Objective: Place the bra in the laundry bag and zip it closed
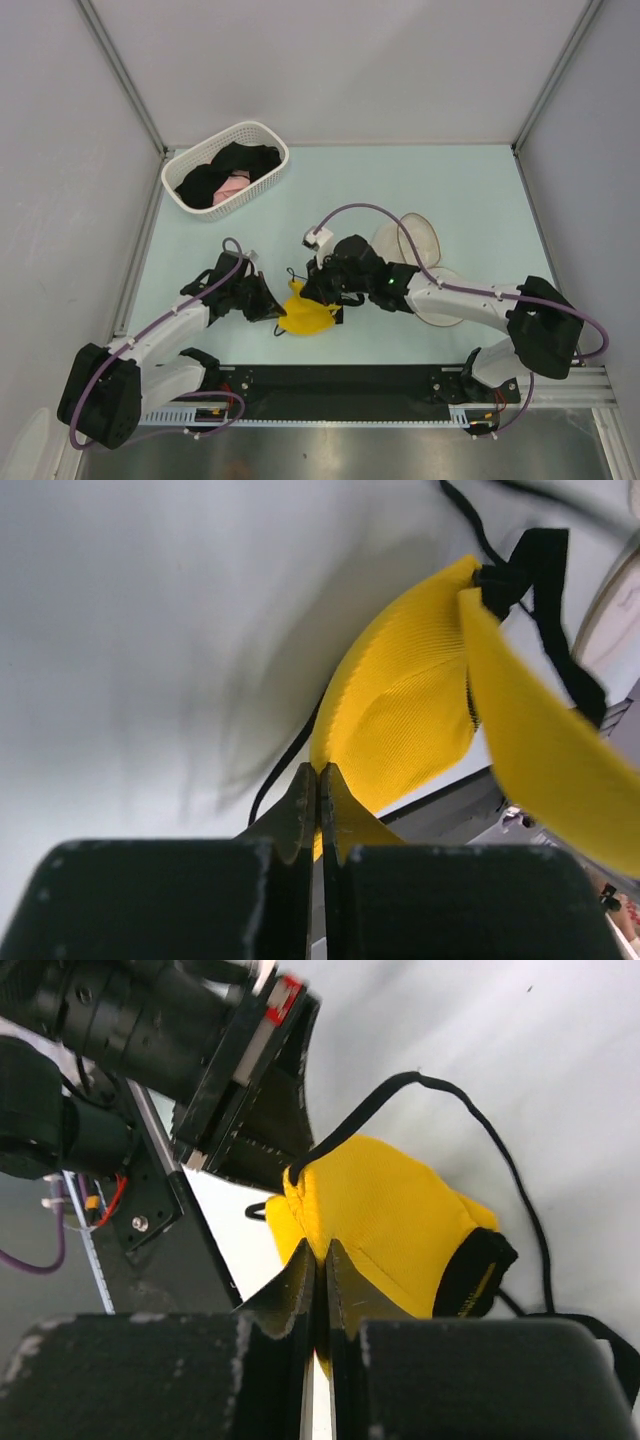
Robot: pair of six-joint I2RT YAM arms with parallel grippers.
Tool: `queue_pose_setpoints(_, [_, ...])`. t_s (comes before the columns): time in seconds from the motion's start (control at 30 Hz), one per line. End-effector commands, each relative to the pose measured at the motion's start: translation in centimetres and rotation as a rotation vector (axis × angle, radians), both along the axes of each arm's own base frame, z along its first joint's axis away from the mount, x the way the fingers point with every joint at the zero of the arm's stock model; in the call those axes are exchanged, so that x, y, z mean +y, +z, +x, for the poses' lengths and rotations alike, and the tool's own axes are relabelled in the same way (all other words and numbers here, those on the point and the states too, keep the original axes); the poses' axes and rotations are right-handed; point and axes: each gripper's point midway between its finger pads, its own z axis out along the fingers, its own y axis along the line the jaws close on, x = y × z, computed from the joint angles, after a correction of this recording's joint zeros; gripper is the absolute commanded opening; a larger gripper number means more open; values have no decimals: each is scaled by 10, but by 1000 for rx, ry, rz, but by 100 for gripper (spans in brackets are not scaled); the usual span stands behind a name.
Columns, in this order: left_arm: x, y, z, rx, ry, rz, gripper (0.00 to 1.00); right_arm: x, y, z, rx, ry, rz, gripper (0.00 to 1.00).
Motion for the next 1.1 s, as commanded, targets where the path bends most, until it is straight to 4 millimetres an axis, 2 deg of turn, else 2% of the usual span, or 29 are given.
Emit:
queue_pose_setpoints(0.0, [-10, 13, 9, -41, 11, -70, 0, 7, -9, -8, -67, -47, -35, 0])
queue_pose_setpoints(0.1, [-11, 14, 9, -47, 12, -76, 0, 10, -24, -12, -103, -58, -62, 0])
queue_pose_setpoints(0.23, [-11, 14, 5, -47, -1, -84, 0, 10, -35, -10, -192, -79, -100, 0])
queue_pose_setpoints(0.4, [-11, 12, 2, -37, -10, -85, 0, 11, -37, -2, -312, -104, -152, 0])
queue_pose_setpoints(0.57, [-11, 15, 4, -46, -11, -84, 0, 20, -46, -17, -297, -48, -164, 0])
queue_pose_setpoints(0.63, [-12, 15, 3, -44, -14, -88, 0, 23, -50, -26, -283, -26, -168, 5])
queue_pose_setpoints(0.67, [-12, 15, 3, -44, -17, -89, 0, 22, -52, -28, -276, -26, -175, 12])
queue_pose_setpoints(0.73, [-12, 20, 3, -61, -19, -95, 8, 23, -55, -33, -255, -9, -172, 17])
queue_pose_setpoints(0.77, [-10, 19, 0, -54, -14, -92, 25, 23, -56, -35, -241, -9, -167, 20])
queue_pose_setpoints(0.83, [-8, 25, -2, -80, -5, -94, 43, 25, -58, -39, -219, 13, -157, 24])
queue_pose_setpoints(0.87, [-4, 25, -7, -65, 0, -79, 56, 26, -57, -37, -206, 8, -151, 27])
queue_pose_setpoints(0.97, [7, 35, -14, -81, 24, -46, 69, 28, -63, -41, -157, 35, -152, 30])
queue_pose_setpoints(1.03, [14, 37, -23, -59, 43, -25, 76, 30, -62, -47, -129, 57, -135, 31])
queue_pose_setpoints(1.07, [15, 45, -23, -80, 68, -39, 83, 30, -60, -48, -122, 60, -125, 32])
